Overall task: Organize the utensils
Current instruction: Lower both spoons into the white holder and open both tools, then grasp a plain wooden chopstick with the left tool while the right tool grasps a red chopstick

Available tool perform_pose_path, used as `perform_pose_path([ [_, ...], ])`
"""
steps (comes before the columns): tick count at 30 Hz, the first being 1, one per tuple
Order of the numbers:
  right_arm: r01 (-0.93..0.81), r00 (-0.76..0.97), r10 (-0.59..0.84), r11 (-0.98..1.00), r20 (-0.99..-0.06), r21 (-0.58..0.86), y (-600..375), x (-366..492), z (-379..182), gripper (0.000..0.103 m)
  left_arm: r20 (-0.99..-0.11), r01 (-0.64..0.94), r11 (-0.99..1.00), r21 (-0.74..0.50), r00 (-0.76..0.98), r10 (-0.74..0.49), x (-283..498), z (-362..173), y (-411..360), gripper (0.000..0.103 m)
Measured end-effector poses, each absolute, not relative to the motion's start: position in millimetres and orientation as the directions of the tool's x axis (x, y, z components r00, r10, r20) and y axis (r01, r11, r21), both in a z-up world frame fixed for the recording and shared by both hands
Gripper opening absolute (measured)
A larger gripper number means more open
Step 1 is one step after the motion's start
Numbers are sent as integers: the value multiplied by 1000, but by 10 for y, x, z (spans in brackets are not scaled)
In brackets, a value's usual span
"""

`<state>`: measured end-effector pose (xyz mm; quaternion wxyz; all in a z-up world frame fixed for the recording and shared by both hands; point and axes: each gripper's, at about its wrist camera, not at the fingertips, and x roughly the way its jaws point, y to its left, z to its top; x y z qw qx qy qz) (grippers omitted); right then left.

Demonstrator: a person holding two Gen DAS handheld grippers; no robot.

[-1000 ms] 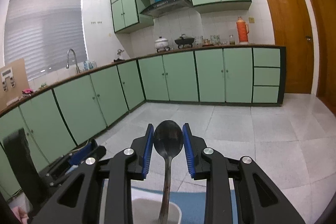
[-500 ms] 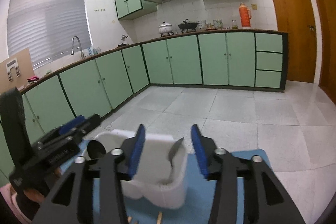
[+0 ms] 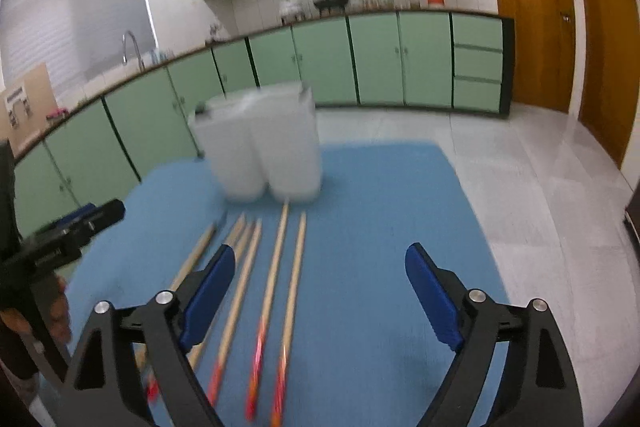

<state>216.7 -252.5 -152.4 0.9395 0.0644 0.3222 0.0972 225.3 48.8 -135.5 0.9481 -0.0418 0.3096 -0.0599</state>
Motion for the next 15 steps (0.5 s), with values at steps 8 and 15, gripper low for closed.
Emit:
perform_pose_path([
  [8,-140,697,235,971,-678,193,-2454,1493,-1837,78,-700,81,993,-86,704,-119,1669,-1672,672,96],
  [15,-181,667,265,964,-697,193,-2252,1369,-1885,56,-747,116,989,-97,647,-149,1388,-1823,595,95],
])
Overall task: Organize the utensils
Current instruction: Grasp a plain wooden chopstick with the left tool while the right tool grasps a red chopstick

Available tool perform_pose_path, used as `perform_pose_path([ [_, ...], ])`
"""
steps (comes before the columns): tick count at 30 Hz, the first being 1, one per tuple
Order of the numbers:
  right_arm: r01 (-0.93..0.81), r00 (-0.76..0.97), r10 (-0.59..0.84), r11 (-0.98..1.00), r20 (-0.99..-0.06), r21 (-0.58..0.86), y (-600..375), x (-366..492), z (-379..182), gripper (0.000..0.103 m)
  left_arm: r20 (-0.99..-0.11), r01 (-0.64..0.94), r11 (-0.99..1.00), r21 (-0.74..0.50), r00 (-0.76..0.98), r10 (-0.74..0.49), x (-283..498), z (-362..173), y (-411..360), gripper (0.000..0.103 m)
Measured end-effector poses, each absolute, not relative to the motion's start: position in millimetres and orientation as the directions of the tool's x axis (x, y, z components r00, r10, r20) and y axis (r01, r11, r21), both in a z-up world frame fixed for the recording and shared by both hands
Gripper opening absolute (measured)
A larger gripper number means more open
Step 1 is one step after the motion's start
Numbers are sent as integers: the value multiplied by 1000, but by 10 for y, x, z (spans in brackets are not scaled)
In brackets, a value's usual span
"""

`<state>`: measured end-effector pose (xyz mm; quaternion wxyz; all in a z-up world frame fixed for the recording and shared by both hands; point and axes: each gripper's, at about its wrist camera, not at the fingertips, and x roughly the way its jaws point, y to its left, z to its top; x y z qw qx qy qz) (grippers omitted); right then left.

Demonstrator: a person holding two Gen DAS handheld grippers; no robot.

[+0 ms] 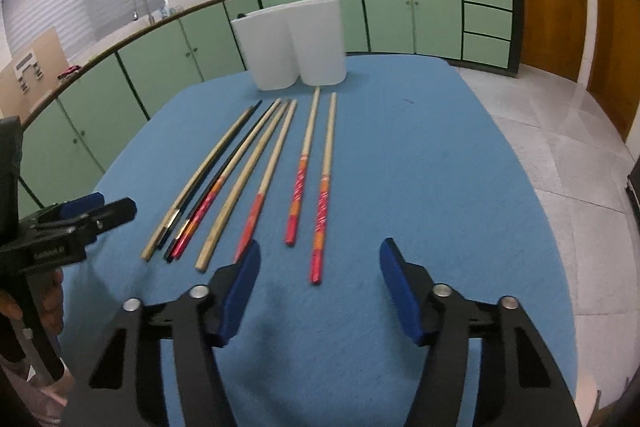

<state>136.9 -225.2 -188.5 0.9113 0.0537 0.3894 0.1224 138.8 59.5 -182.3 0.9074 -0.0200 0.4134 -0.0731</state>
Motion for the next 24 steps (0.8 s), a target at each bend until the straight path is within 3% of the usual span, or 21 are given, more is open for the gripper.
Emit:
perform_pose_path([
  [2,-186,666,260,966,-699,182,-2217,1350,-1887,53,-758,124,987,-97,634,-154,1342,-1846,569,95],
  [6,-189,661,266,964,-702,188,-2192,1299,-1897,46,-789,146,985,-91,593,-161,1277,-1939,471,75],
  [12,-188,660,266,964,-703,188,-2199,1259,-1889,46,-800,145,987,-65,584,-138,1241,-2034,364,64],
  [24,-188,661,268,963,-701,190,-2196,1271,-1893,46,-798,141,990,5,597,-81,1273,-2011,337,50],
])
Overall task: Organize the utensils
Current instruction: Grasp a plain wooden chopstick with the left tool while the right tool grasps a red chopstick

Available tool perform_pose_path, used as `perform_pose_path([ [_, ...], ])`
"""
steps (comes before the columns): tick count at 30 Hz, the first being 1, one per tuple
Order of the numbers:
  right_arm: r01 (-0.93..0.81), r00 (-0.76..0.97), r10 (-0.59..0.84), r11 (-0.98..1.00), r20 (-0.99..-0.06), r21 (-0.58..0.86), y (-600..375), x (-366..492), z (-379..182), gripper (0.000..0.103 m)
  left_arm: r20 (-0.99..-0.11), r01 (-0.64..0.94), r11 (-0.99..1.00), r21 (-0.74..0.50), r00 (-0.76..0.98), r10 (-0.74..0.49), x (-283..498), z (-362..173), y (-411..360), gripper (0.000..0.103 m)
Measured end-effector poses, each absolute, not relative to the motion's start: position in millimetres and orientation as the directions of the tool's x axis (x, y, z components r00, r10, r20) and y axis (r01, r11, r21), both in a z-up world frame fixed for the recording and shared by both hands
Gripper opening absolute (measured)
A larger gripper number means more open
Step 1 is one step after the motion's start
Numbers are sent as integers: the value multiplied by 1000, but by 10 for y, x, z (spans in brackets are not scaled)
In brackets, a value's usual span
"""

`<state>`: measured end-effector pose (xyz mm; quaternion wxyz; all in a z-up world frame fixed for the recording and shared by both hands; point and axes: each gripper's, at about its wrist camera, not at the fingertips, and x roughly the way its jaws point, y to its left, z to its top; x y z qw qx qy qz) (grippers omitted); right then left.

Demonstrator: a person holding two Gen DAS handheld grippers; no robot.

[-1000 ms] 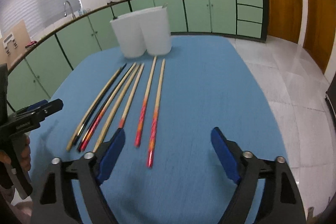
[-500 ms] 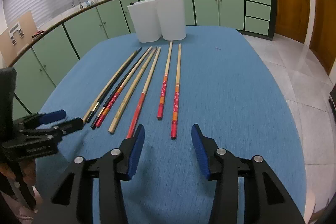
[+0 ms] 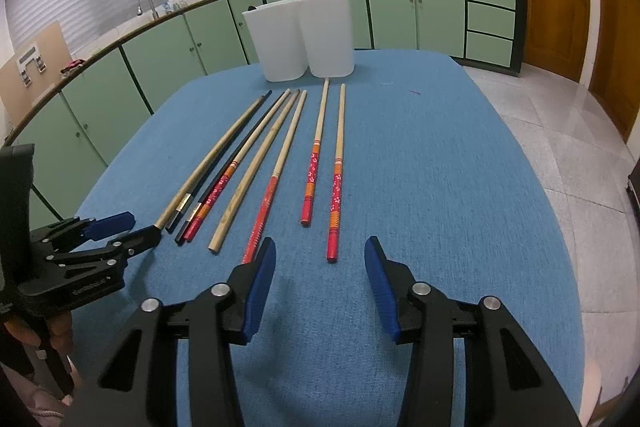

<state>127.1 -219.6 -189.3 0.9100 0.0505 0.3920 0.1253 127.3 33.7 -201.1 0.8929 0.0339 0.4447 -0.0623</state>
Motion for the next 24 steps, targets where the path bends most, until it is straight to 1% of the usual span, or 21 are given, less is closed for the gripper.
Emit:
perform_pose_path([
  [3,-194,662,272,962,-698,191,-2180,1255,-1890,46,-796,137,991,-5,599,-87,1275,-2007,333,49],
  [5,-195,660,274,962,-700,192,-2166,1271,-1900,45,-791,142,990,0,605,-87,1279,-2008,300,45],
  [7,-195,657,273,962,-703,191,-2139,1285,-1912,41,-787,148,989,-4,610,-95,1279,-2011,281,35],
  [8,-196,653,273,962,-707,190,-2129,1296,-1926,38,-785,152,988,-6,612,-98,1276,-2013,271,33],
  [11,-190,642,267,964,-719,189,-2135,1327,-1979,36,-779,156,988,-14,618,-109,1268,-2018,260,27],
  [13,-183,637,266,964,-724,193,-2156,1348,-2010,32,-776,155,988,-26,620,-118,1272,-2022,274,24],
  [15,-178,633,263,965,-728,194,-2160,1372,-2040,25,-772,155,987,-29,624,-121,1277,-2024,273,21],
  [19,-178,642,243,970,-727,167,-2138,1426,-2071,22,-764,153,988,-21,635,-115,1293,-2038,254,19],
  [22,-179,654,211,976,-727,121,-2112,1443,-2092,17,-761,149,989,-24,638,-114,1292,-2039,259,18],
  [24,-173,658,204,978,-725,118,-2126,1445,-2099,12,-760,146,989,-22,641,-112,1287,-2040,250,17],
])
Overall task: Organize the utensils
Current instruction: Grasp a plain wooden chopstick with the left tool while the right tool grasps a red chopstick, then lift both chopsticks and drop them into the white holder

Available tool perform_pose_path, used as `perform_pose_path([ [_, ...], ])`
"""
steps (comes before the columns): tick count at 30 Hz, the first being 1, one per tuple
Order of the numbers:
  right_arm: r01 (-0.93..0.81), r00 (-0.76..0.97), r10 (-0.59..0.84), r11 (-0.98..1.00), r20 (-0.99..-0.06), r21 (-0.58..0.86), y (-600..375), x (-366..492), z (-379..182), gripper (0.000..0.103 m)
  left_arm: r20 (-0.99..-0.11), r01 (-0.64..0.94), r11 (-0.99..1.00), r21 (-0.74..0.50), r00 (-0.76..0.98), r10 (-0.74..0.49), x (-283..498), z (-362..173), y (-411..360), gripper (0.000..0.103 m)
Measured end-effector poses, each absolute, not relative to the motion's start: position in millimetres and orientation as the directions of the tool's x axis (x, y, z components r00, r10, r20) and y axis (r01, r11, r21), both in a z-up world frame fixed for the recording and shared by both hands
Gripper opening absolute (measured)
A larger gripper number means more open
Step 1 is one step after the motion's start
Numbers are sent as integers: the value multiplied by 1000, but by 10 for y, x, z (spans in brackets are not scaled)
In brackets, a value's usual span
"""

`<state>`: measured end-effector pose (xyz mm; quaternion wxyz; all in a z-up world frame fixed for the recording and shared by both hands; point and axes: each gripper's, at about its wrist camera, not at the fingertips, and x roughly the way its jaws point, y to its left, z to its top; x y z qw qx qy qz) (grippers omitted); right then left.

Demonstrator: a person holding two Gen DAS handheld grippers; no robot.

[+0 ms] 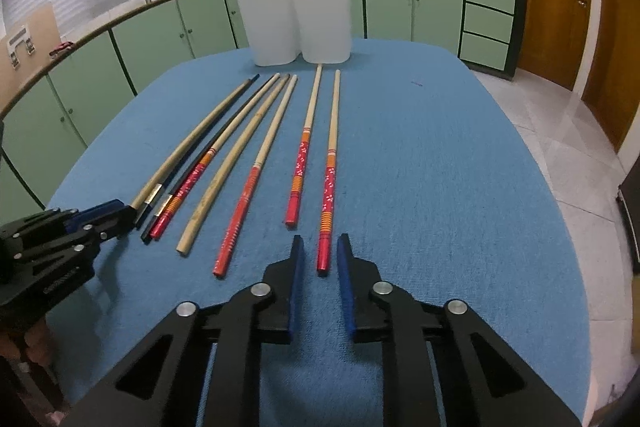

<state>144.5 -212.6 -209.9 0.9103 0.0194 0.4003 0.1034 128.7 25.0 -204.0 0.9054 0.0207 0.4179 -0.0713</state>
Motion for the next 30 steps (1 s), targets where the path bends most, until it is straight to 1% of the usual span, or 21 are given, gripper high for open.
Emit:
perform_pose_path([
  [3,-152,661,196,980,-724,127,-2169,1453,-2105,6,-758,150,989,-16,643,-110,1269,-2038,232,11],
  [6,-148,660,205,979,-722,143,-2195,1475,-2102,6,-758,150,989,-14,643,-108,1260,-2031,221,6],
  [10,-147,668,205,979,-715,144,-2207,1441,-2046,6,-761,148,988,-41,636,-127,1249,-1976,281,6],
  [13,-150,694,203,979,-691,138,-2236,1387,-1901,6,-743,145,989,-43,657,-129,1228,-1848,330,6],
  [16,-155,728,197,980,-656,122,-2269,1330,-1695,6,-705,151,988,-37,696,-133,1194,-1625,361,6],
  [25,-180,824,196,980,-531,82,-2416,1267,-953,6,-550,170,985,-31,820,-158,1146,-792,446,6],
  [30,-204,843,231,973,-486,110,-2476,1370,-636,6,-507,181,982,-47,843,-180,1309,-508,457,6],
])
